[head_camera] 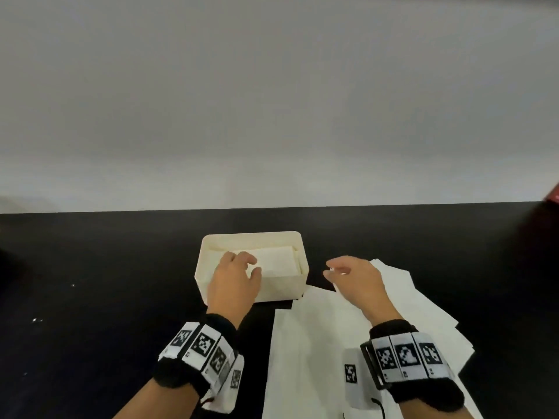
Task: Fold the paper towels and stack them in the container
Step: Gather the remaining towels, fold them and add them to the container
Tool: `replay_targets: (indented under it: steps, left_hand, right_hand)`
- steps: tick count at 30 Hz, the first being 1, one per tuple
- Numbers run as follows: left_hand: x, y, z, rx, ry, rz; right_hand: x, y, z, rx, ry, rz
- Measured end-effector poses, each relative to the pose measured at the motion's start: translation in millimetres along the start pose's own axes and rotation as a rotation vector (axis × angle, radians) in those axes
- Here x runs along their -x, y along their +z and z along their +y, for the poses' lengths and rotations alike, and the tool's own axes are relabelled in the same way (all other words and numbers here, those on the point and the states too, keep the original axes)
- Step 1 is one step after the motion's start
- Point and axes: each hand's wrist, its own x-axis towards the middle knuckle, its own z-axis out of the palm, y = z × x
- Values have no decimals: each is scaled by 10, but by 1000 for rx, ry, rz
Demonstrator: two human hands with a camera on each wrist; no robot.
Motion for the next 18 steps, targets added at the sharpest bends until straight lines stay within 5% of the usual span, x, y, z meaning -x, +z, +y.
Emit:
replay_targets:
  steps: [8, 18]
  left_hand:
    - [809, 630, 42, 211, -272, -538]
    - [932, 940, 292, 356, -463, -500]
  right_hand:
    - [613, 234, 1088, -18, 217, -46]
    - [794, 490, 1307, -104, 313, -72]
